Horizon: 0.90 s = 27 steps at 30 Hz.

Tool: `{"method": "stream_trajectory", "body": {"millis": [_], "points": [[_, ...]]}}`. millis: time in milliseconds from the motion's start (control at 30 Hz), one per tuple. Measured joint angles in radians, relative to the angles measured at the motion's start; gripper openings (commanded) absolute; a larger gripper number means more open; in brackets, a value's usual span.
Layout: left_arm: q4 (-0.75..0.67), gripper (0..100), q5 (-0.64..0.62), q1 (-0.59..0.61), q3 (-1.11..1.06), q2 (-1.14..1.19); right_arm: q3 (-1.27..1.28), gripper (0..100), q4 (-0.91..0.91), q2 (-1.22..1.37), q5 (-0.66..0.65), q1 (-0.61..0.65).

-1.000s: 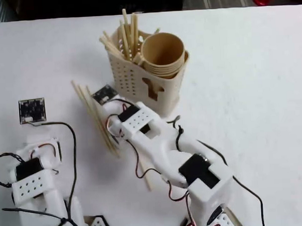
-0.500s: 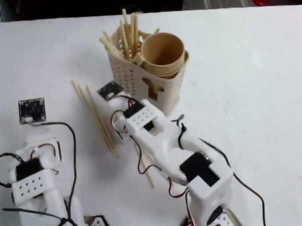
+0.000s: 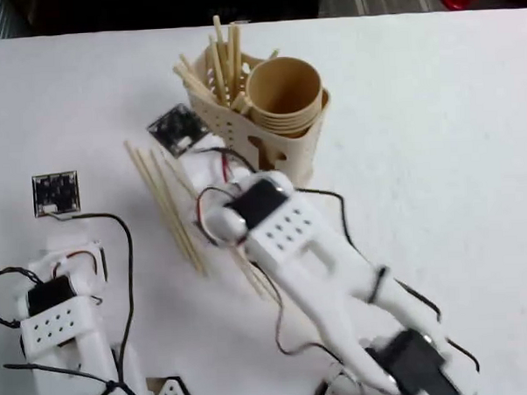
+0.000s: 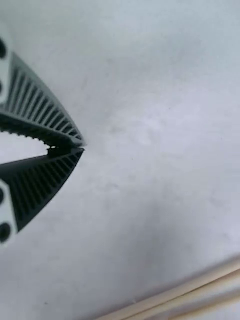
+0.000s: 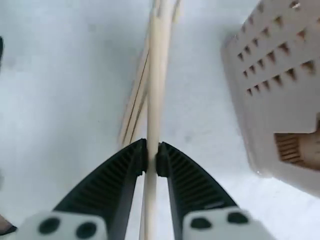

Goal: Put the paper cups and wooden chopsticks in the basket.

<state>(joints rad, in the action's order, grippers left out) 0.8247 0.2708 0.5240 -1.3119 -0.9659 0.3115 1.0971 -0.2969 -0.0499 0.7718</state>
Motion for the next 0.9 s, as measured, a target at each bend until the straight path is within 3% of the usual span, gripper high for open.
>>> {"method": "stream_trajectory", "body": {"millis": [200,400,667,900], "points": [[0.0,2,0.0,0.0,0.0,0.0,-0.032,1.8,-0.095,-0.209,0.0,-0.025],[0.0,2,0.0,0.0,-0.008,0.0,-0.051,1.8,-0.344,-0.301,0.0,-0.13],[0.0,2,0.0,0.0,-0.018,-0.003,-0.052,1.8,-0.779,-0.275,0.0,-0.21],[0.0,2,0.0,0.0,-0.018,-0.003,-0.052,1.8,-1.122,-0.071,0.0,-0.276]]}}
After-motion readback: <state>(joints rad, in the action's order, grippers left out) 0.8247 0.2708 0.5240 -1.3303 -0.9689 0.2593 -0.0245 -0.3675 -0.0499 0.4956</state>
